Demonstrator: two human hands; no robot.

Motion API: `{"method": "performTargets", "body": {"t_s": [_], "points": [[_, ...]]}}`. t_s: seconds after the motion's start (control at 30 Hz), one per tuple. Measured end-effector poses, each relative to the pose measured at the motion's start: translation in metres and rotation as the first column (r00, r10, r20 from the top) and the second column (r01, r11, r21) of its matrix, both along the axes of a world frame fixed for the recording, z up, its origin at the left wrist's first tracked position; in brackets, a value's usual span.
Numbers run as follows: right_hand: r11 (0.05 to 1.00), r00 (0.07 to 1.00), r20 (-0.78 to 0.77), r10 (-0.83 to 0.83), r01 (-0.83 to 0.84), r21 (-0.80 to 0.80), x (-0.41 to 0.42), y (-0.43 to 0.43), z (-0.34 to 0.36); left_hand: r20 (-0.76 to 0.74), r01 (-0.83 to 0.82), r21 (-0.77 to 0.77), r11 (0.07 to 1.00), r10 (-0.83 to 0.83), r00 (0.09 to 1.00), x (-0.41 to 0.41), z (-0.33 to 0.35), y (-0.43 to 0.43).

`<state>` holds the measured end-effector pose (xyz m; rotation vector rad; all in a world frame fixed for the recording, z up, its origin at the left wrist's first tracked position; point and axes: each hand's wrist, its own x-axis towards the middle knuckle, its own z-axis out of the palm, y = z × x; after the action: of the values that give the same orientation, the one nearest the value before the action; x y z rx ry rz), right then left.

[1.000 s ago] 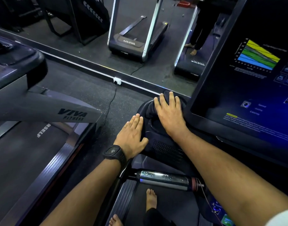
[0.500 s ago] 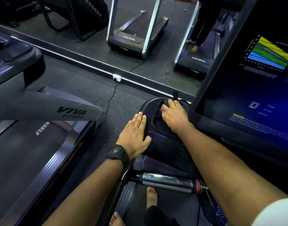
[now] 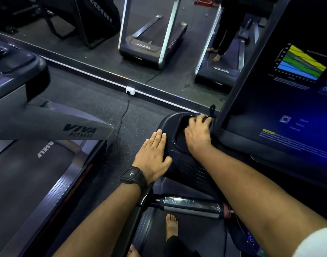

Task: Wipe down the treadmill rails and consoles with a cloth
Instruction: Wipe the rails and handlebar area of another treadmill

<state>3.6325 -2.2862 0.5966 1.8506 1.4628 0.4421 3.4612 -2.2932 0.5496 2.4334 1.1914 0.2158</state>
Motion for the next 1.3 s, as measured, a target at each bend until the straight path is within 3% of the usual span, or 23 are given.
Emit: {"method": "performTargets", "body": {"t_s": [0.07,0.17,0.37,0.5,0.73,1.0,1.13,1.2,1.3], "points": [[0.976,0.989,-0.126,0.08,-0.052,0.212,0.006,-0.007,-0.004,0.003,0.002,0.0,1.0,-0.002,1.0,0.001,0.0,0.0],[0.931,0.957,-0.2,0.211,-0.134,0.34,0.019,-0.009,-0.017,0.014,0.004,-0.009,1.0,-0.004,1.0,0.002,0.002,0.0],[0.934,0.893,-0.279,0.353,-0.32,0.158,0.033,0.008,-0.012,0.036,-0.003,-0.012,1.0,0.003,0.999,0.001,0.003,0.0],[0.918,0.895,-0.202,0.397,-0.389,0.079,0.036,0.01,-0.014,0.044,0.007,-0.022,1.0,-0.006,0.999,0.003,0.002,0.002],[0.977,0.986,-0.046,0.158,-0.163,-0.137,0.028,0.007,-0.011,0.037,0.006,-0.022,1.0,-0.005,0.999,0.001,-0.002,0.002],[0.972,0.999,-0.025,0.032,-0.037,-0.232,0.008,0.013,0.001,0.021,0.001,-0.021,1.0,0.0,1.0,0.001,-0.001,0.001],[0.97,0.996,-0.087,-0.012,-0.01,-0.245,0.006,0.012,0.008,0.04,-0.012,-0.027,1.0,0.013,0.999,0.001,-0.003,-0.003],[0.977,0.986,-0.157,0.054,-0.085,-0.195,0.012,0.008,0.012,0.04,-0.014,-0.015,1.0,0.014,0.999,0.0,-0.001,-0.002],[0.931,0.919,-0.225,0.322,-0.351,-0.102,0.021,0.003,0.008,0.032,-0.019,-0.01,1.0,0.019,0.999,0.001,-0.001,0.003]]}}
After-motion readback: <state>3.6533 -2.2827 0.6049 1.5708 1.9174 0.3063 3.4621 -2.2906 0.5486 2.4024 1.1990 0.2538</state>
